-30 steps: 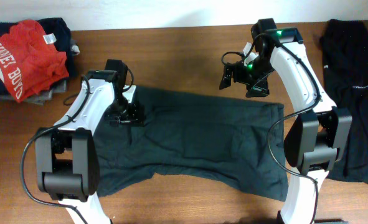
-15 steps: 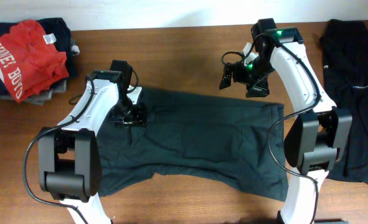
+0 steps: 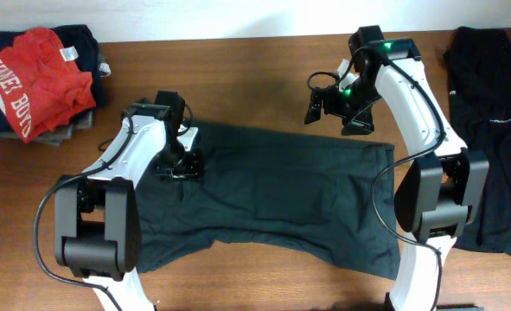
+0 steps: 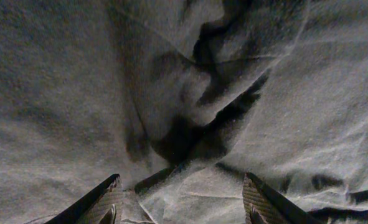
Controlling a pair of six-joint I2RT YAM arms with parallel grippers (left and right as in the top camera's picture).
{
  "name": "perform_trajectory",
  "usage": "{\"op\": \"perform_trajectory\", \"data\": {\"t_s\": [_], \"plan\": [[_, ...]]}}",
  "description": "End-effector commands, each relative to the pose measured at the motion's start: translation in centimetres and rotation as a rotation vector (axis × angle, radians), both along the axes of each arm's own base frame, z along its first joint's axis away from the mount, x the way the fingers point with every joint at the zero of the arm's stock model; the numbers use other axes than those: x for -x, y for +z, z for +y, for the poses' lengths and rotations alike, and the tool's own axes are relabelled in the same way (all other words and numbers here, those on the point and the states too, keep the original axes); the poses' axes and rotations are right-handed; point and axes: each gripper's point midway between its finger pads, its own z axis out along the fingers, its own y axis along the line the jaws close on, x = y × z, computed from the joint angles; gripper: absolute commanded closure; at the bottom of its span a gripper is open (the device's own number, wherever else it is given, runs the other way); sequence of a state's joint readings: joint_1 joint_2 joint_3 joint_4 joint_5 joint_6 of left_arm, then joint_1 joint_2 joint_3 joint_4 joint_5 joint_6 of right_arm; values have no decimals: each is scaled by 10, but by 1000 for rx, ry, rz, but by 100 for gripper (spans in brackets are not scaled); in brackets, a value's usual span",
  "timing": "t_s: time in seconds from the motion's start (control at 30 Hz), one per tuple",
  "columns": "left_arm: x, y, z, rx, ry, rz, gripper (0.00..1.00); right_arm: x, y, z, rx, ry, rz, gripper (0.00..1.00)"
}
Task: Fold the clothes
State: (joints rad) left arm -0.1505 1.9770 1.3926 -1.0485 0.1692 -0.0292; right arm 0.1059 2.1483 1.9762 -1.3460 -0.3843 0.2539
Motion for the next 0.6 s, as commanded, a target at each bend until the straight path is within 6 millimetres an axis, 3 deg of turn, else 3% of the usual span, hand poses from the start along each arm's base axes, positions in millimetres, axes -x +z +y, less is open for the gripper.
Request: {"op": "perform_trajectory", "data": {"t_s": [0.0,0.1,0.23,0.37,0.5,0.57], "plan": [[4,-1,-3,20,-18,2,39,2,3,4,-8,8,-1,1],[2,-1,-3,21,-19,-5,40,2,3,4,-8,8,0,1],[0,-1,-3,23,-19,-13,49,2,3,4,-8,8,-1,1],[1,-1,-7,45,-17,-9,66,2,3,4,-8,8,-1,1],[4,2,-21,114,-20,2,98,2,3,4,-8,8,-1,1],[8,4,-32,145,-35,16,100,2,3,4,-8,8,-1,1]]}}
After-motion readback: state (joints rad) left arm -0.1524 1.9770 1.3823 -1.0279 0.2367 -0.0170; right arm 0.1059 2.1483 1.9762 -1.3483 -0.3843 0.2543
